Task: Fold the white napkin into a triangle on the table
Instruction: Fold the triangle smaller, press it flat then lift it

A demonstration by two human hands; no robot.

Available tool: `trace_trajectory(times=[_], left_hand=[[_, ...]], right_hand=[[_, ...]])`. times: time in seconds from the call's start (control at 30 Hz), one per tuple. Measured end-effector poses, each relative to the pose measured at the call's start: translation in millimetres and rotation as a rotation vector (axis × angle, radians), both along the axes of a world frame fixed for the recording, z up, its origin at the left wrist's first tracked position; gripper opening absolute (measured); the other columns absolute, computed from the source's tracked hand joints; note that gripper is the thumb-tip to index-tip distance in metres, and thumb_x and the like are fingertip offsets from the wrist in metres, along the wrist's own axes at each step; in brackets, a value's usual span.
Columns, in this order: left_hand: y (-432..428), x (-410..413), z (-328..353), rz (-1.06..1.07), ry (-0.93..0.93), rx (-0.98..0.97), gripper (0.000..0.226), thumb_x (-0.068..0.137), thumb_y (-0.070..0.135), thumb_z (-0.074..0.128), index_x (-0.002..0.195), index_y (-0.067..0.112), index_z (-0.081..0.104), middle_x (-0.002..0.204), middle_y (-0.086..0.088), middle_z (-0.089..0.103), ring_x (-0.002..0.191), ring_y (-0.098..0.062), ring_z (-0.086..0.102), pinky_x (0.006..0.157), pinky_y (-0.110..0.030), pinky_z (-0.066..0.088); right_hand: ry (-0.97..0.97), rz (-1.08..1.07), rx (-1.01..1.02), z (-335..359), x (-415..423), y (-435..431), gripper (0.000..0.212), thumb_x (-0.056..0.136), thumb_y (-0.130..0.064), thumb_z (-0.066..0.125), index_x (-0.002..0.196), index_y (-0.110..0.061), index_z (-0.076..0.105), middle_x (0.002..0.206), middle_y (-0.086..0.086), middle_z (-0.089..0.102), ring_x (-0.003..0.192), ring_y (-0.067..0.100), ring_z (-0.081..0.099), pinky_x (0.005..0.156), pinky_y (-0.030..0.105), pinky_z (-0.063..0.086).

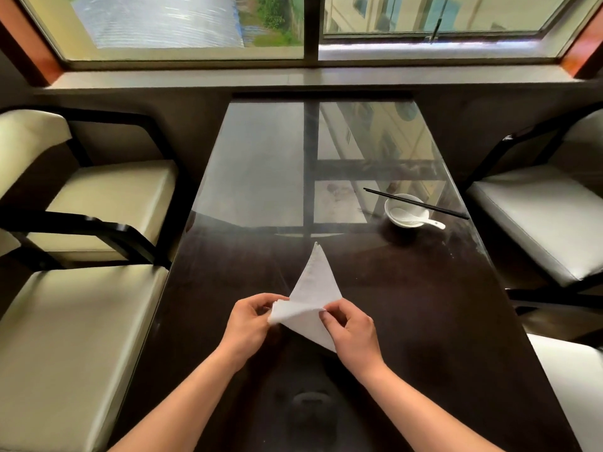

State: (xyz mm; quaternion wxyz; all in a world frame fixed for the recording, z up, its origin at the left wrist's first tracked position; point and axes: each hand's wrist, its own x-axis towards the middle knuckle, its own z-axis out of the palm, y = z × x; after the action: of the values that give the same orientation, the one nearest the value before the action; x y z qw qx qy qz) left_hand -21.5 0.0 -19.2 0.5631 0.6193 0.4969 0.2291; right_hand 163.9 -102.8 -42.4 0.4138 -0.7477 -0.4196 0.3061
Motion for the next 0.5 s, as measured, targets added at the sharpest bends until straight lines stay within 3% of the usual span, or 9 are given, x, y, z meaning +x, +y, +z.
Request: trace_trajectory(times=[0.1,0.23,0.37,0.5], left_hand=[[11,15,-4,0.017,0.012,-0.030,0.009,0.081,0.046,0.073,0.089,0.044,0.076,0.091,0.014,0.077,0.088,-0.004,0.072,0.070,-0.024,0.058],[24,33,-13,0.027,0.028,-0.061,0.006,0.083,0.044,0.074,0.088,0.042,0.076,0.090,0.014,0.077,0.084,-0.005,0.073,0.075,-0.033,0.062],[32,45,-20,0.087,0.040,-0.091,0.005,0.084,0.036,0.078,0.085,0.041,0.077,0.087,0.011,0.078,0.081,-0.008,0.074,0.080,-0.039,0.062],[32,42,-34,0.082,0.185,-0.081,0.024,0.082,0.035,0.079,0.104,0.038,0.071,0.088,0.007,0.075,0.085,-0.009,0.071,0.083,-0.037,0.059]], right_hand=[[0.029,0.013,-0.026,1,9,9,0.003,0.091,-0.033,0.071,0.090,-0.030,0.069,0.080,-0.012,0.070,0.079,0.003,0.066,0.065,0.017,0.051],[0.044,0.079,-0.100,7,23,34,0.023,0.086,-0.040,0.075,0.108,-0.037,0.068,0.079,-0.011,0.069,0.076,0.004,0.066,0.064,0.016,0.049],[0.088,0.018,-0.177,6,33,65,0.007,0.086,-0.033,0.074,0.083,-0.028,0.071,0.077,-0.008,0.072,0.076,0.010,0.068,0.067,0.031,0.053],[0.065,-0.035,-0.216,-3,41,80,0.014,0.088,-0.029,0.070,0.075,-0.029,0.067,0.076,-0.011,0.068,0.077,0.008,0.064,0.066,0.027,0.047]])
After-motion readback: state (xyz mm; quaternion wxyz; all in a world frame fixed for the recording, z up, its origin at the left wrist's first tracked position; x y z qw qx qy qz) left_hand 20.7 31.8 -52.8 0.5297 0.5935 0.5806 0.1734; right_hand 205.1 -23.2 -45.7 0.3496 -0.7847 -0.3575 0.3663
